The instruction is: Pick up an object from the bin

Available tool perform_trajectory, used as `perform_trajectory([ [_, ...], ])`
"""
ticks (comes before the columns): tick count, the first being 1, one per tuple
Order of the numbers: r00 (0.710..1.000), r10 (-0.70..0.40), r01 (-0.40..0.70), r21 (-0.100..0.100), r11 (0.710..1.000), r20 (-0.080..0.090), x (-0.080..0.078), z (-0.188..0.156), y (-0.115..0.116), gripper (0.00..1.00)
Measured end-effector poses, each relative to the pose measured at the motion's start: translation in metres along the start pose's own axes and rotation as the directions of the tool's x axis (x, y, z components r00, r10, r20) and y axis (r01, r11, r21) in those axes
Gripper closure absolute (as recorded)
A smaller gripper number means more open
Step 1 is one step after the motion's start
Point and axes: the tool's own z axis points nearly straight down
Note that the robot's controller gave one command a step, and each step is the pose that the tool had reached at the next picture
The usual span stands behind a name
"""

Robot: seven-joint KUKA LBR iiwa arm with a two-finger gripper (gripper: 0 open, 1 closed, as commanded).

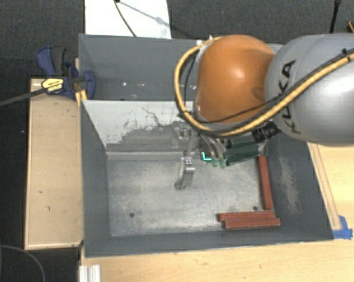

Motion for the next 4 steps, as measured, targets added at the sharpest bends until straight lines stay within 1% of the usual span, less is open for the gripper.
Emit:
perform_trajectory([
  [1, 1.0, 0.013, -0.013, 0.001, 1.0, 0.001, -0.037, 0.084, -0.02, 0.0],
  [2, 0.969, -0.248, 0.248, 0.005, 0.969, 0.011, -0.05, 0.055, -0.123, 0.0],
  [3, 0.949, -0.315, 0.315, 0.008, 0.949, 0.01, -0.045, 0.031, -0.248, 0.0],
  [4, 0.842, -0.54, 0.54, 0.0, 0.842, 0.002, -0.042, 0.136, -0.267, 0.0],
])
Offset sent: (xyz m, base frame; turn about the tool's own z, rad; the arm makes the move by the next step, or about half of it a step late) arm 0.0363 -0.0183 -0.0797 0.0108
